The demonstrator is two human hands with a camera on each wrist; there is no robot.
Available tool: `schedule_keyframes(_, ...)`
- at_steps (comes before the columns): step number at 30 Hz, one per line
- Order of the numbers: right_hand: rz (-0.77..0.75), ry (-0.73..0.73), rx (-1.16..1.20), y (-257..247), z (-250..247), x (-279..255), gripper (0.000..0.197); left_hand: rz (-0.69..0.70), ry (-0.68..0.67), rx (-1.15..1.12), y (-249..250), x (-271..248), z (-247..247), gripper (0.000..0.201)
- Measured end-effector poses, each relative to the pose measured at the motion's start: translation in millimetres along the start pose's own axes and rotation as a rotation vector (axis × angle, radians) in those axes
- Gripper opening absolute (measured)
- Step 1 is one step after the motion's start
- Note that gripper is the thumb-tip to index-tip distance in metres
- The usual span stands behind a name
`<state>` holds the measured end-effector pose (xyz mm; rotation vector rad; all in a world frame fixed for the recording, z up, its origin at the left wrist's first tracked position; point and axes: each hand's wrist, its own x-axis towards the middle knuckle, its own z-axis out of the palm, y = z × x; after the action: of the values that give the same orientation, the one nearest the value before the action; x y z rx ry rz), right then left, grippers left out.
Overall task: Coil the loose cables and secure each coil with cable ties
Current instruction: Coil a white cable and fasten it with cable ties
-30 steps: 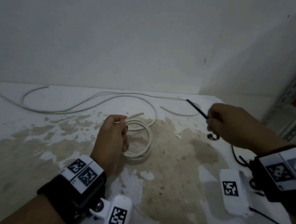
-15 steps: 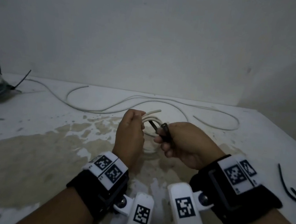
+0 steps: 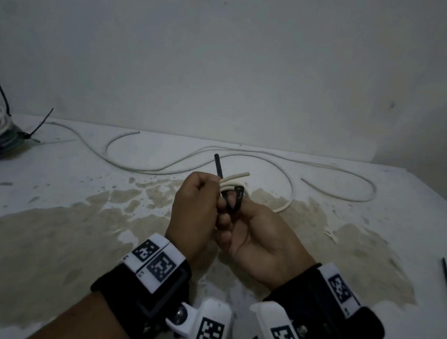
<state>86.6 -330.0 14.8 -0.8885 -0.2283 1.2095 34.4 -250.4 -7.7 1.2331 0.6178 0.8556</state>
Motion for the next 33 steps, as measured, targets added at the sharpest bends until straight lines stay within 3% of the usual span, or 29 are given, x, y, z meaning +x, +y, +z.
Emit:
schedule_keyframes(2,-0.002,-0.008,0.039,-0.3,-1.2,-0.9,0.033,-0.02,-0.009,-0.004,-0.1,1.3,-0.6,0.008)
schedule_keyframes(5,-0.012,-0.004,0.024,-4.2,-2.8,-3.0,0.029,-0.032,-0.067,-0.041,-1.2,6.1,-3.8,0.03)
schedule_keyframes(8,-0.047,0.004,-0.028,-5.9,-4.2,-4.5,0.027,-0.046,-0.113,-0.076,1.8,5.3,-6.3,0.024)
schedule_keyframes(15,-0.143,0.0,-0.213,-2.9,-2.9,-8.6,0.022,-0.011,0.044,-0.111,4.3,5.4,-8.5,0.013)
schedule_keyframes(23,-0.396,0.121,-0.811,-8.1,-16.0,-14.3,0.011,0.1,0.114,0.076,0.9,9.1,-12.9,0.02)
schedule_keyframes(29,-0.562,0.118,-0.949,-15.3,-18.9,-18.0,0.013,0.25,0.031,0.3,2.1,4.5,-10.8,0.025)
schedule_keyframes(33,-0.645,0.076,-0.886,-13.5,-18.2,-15.7,0.018,0.314,0.034,0.415,6.3,7.1,-14.3,0.025)
